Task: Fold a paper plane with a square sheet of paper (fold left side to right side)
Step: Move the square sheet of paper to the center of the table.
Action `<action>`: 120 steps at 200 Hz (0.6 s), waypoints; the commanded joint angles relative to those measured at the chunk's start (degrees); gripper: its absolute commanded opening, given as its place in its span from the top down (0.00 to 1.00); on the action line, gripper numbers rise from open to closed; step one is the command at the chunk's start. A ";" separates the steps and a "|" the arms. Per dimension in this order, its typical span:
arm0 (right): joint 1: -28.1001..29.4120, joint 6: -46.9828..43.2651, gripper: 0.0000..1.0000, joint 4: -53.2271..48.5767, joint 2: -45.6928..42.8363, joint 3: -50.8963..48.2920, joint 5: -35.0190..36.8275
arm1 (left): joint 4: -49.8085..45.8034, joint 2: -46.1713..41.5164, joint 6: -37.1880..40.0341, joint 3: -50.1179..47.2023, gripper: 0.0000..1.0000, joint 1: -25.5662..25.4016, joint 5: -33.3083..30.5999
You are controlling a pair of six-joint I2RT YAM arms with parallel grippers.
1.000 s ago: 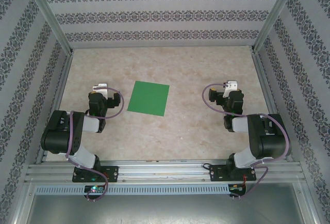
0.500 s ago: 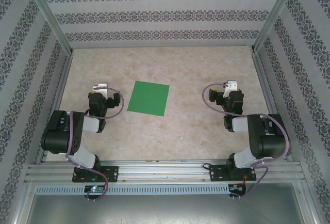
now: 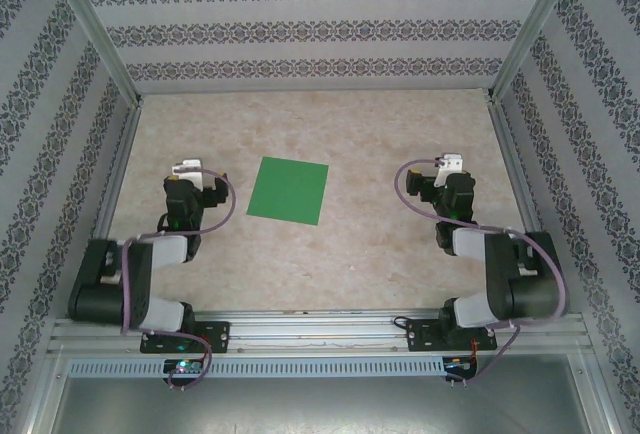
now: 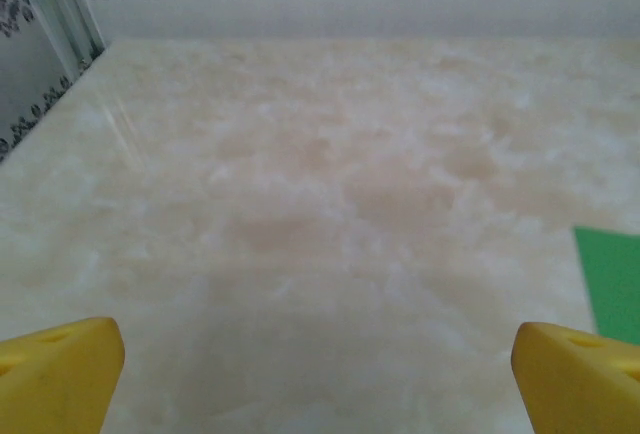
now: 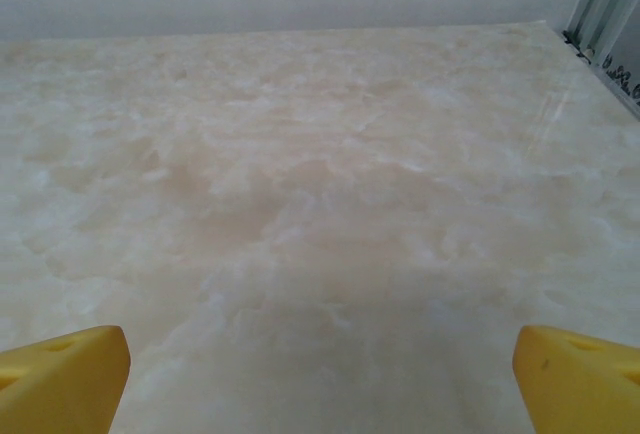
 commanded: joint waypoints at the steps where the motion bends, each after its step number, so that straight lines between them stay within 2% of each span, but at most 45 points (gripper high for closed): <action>1: -0.43 5.01 0.02 -16.06 -7.64 5.37 0.10 | -22.46 -7.46 -5.66 8.90 0.00 0.66 2.79; 25: -0.45 11.33 0.02 -35.97 -13.34 12.18 -5.34 | -42.48 -7.95 -14.40 18.57 0.00 0.50 12.70; 55: -0.23 20.95 0.02 -54.19 -15.51 20.29 -14.38 | -57.17 -4.90 -22.46 25.08 0.01 -1.55 22.30; 72: -0.11 25.56 0.02 -59.58 -15.77 22.23 -20.36 | -60.62 -2.91 -25.02 27.30 0.04 -3.71 26.60; 86: 0.50 28.28 0.02 -60.61 -16.34 21.12 -22.91 | -59.94 -1.11 -25.25 27.71 0.07 -6.58 29.38; 108: 2.14 30.62 0.02 -58.31 -18.18 16.64 -22.45 | -54.56 3.55 -24.26 26.83 0.10 -11.45 31.17; 120: 3.04 30.79 0.03 -57.94 -18.83 15.33 -21.78 | -53.51 8.00 -23.42 28.51 0.15 -13.04 32.02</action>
